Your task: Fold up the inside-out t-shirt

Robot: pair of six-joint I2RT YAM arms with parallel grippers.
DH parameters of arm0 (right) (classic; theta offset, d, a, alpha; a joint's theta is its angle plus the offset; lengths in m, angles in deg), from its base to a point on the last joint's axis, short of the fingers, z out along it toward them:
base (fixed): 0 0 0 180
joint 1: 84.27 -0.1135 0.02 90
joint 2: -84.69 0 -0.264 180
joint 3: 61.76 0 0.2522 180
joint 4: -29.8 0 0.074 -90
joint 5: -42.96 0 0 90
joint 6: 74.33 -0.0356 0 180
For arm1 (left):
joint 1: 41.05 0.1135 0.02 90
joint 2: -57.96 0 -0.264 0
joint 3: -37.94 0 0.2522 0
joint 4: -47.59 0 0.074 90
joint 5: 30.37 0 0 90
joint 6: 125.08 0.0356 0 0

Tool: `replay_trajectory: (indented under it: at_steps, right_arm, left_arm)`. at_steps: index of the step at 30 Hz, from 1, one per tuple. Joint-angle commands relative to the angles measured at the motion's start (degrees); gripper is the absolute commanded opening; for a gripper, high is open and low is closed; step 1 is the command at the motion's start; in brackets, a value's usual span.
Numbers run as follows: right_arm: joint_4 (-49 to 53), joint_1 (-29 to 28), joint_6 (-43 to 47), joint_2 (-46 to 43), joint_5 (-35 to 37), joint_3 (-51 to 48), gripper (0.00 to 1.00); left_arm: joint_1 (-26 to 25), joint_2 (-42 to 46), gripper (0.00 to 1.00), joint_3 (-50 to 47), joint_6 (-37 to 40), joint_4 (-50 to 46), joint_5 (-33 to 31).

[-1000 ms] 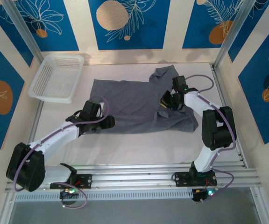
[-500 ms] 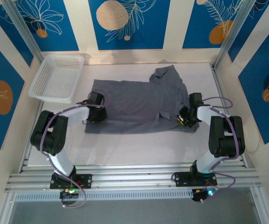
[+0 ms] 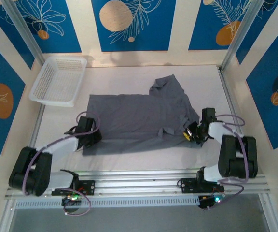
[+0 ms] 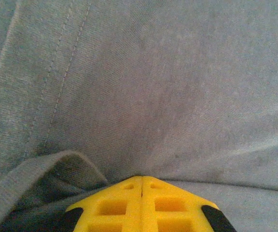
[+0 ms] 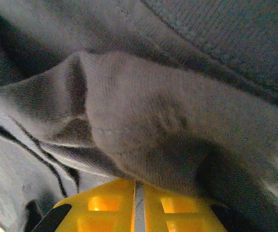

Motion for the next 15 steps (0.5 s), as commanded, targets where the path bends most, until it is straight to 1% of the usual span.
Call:
replay_trajectory:
  at_steps: [1,3,4,5,6,7,8,9,10,12,14,15]
  right_arm:
    - [7.13,-0.09,0.06,-7.52,-0.31,-5.97,0.16]
    - [8.43,-1.68,2.14,-12.13,1.58,-4.25,0.18]
    - [9.25,-2.71,4.43,-13.61,3.88,-1.31,0.2]
    - [9.58,-3.69,6.77,-14.1,6.19,1.7,0.22]
    - [9.15,-4.53,9.2,-13.38,8.41,5.55,0.24]
    - [7.87,-5.04,11.69,-11.51,9.37,9.56,0.28]
    - [6.65,-5.39,14.45,-9.08,9.41,13.04,0.31]
    - [5.73,-5.78,17.68,-5.25,9.19,17.91,0.35]
    - [5.08,-6.11,21.42,-0.89,9.38,22.93,0.39]
    - [5.48,-6.89,27.41,7.9,14.48,32.01,0.48]
    - [7.47,-6.9,31.25,16.85,19.72,41.0,0.53]
    - [8.53,-6.74,32.68,21.27,20.71,45.54,0.54]
  left_arm:
    - [-1.06,4.32,0.0,-3.21,-0.82,-9.16,1.83]
    - [-1.32,7.64,0.0,-2.04,0.5,-11.55,1.87]
    - [-1.29,9.68,0.05,-0.73,1.45,-12.92,1.28]
    - [-1.46,11.52,0.17,0.68,2.27,-13.99,0.39]
    - [-1.51,13.59,0.32,2.34,3.46,-14.56,-0.63]
    - [-1.54,15.31,0.45,4.14,4.8,-14.56,-1.55]
    - [-1.55,16.25,0.53,5.67,6.19,-14.1,-2.14]
    - [-1.6,16.71,0.58,7.47,8.16,-13.29,-2.62]
    - [-1.64,16.39,0.6,9.44,10.23,-12.57,-2.73]
    - [-1.62,14.59,0.61,13.23,13.73,-12.44,-3.23]
    - [-1.63,12.0,0.61,16.28,16.27,-12.34,-3.98]
    - [-1.68,10.62,0.61,17.57,17.58,-12.46,-4.62]
